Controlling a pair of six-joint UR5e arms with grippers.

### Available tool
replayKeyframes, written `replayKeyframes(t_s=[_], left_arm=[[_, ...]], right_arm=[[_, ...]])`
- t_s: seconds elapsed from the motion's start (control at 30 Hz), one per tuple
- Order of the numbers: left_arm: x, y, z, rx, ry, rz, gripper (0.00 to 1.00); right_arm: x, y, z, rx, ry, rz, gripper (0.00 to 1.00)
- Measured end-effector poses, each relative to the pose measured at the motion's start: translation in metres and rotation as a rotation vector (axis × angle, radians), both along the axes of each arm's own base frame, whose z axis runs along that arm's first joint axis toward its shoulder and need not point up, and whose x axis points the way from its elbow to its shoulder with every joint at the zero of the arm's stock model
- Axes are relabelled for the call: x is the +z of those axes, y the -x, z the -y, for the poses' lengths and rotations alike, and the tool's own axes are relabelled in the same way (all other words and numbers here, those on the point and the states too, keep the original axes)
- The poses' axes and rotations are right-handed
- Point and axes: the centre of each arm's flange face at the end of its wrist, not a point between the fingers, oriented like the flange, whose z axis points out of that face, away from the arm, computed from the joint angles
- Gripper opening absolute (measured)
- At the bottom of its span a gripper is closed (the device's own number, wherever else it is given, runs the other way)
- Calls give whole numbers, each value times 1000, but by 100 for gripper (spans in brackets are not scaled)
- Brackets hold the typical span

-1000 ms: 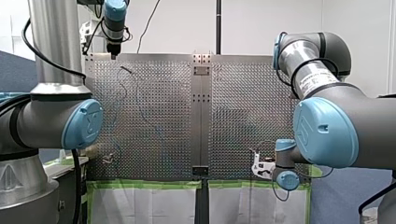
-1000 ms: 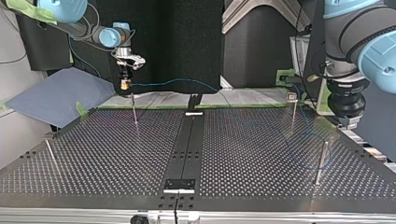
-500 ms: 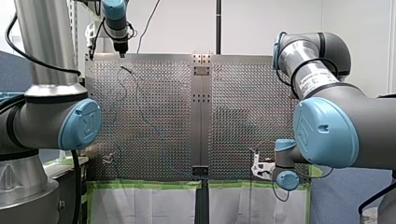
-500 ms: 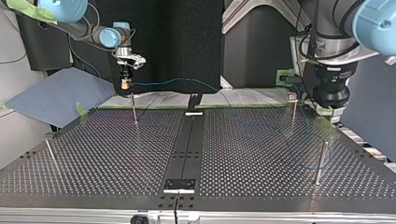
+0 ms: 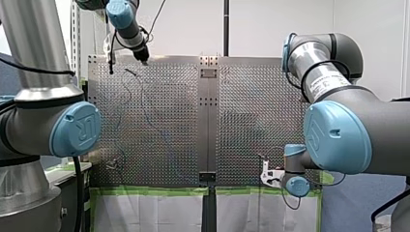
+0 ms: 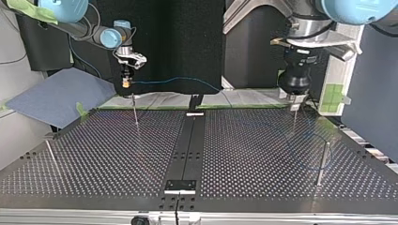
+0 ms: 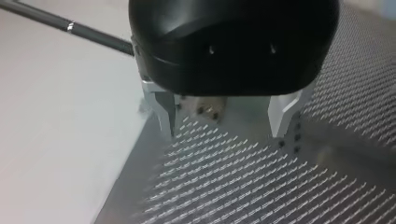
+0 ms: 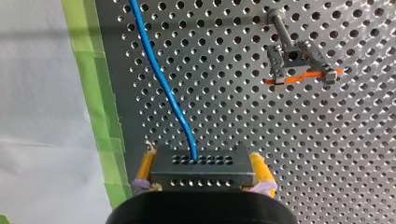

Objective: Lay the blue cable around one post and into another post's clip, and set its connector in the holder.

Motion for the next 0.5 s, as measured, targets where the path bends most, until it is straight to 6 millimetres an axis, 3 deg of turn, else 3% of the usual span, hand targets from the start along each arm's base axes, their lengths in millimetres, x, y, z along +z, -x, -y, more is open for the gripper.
replayKeyframes(t_s=[0.5], left_arm=[[-99,-6,41,-23,-48,-117,99]], right_arm=[[1,8,5,-19,-5,30,0]])
